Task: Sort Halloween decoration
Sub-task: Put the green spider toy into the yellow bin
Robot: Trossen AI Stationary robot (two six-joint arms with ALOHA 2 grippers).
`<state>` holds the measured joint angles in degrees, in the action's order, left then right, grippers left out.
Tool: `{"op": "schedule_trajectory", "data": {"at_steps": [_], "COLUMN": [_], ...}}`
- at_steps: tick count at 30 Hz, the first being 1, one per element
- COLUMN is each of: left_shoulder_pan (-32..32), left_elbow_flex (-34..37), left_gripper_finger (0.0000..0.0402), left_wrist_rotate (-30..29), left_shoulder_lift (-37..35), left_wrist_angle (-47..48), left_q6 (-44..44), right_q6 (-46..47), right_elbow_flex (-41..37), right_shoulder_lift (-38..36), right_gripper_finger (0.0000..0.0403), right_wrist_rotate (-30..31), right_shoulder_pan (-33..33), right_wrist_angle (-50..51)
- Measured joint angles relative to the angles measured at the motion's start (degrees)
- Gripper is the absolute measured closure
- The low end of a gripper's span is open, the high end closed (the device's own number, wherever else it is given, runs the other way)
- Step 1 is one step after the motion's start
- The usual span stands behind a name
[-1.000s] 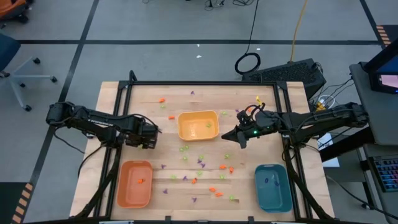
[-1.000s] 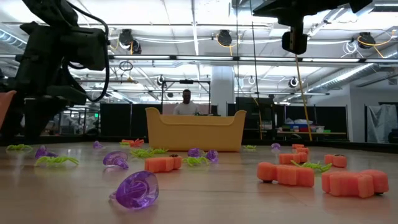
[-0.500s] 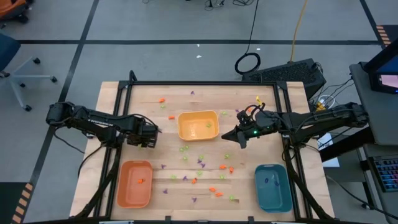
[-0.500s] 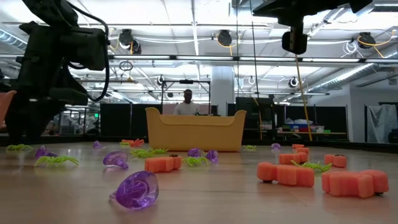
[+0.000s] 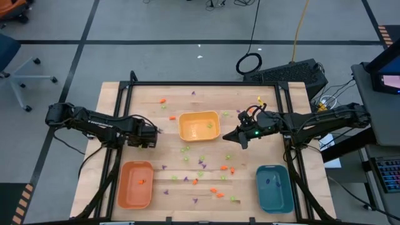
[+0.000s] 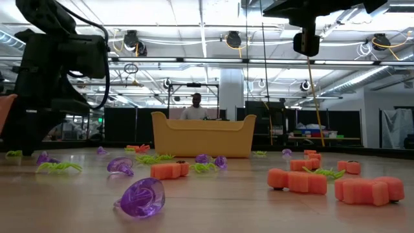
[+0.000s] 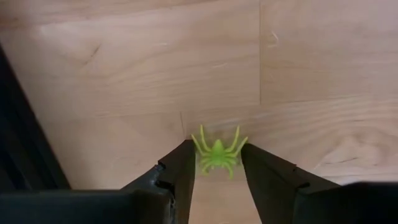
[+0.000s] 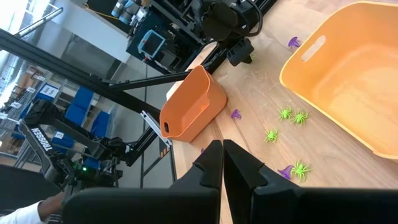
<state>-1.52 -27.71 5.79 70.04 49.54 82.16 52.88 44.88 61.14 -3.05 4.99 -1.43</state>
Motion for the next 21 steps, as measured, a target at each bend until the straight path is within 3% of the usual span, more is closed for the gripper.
{"op": "schedule_trajectory", "data": {"at_steps": [12, 21], "left_shoulder_pan": [0.0, 0.0], "left_elbow_flex": [0.0, -1.7], "left_gripper_finger": [0.0346, 0.0368], "left_wrist_rotate": [0.8, 1.1], "left_shoulder_lift": [0.0, -0.8], "left_wrist_angle": [-0.8, -1.7], "left_q6": [-2.1, -4.6], "right_q6": [-0.2, -0.2], "right_elbow_flex": [0.0, 0.0], "right_shoulder_lift": [0.0, 0.0], "right_gripper_finger": [0.0403, 0.0403], "right_wrist_rotate": [0.0, 0.0], "right_shoulder_pan": [0.0, 0.0], "right_wrist_angle": [0.0, 0.0]}}
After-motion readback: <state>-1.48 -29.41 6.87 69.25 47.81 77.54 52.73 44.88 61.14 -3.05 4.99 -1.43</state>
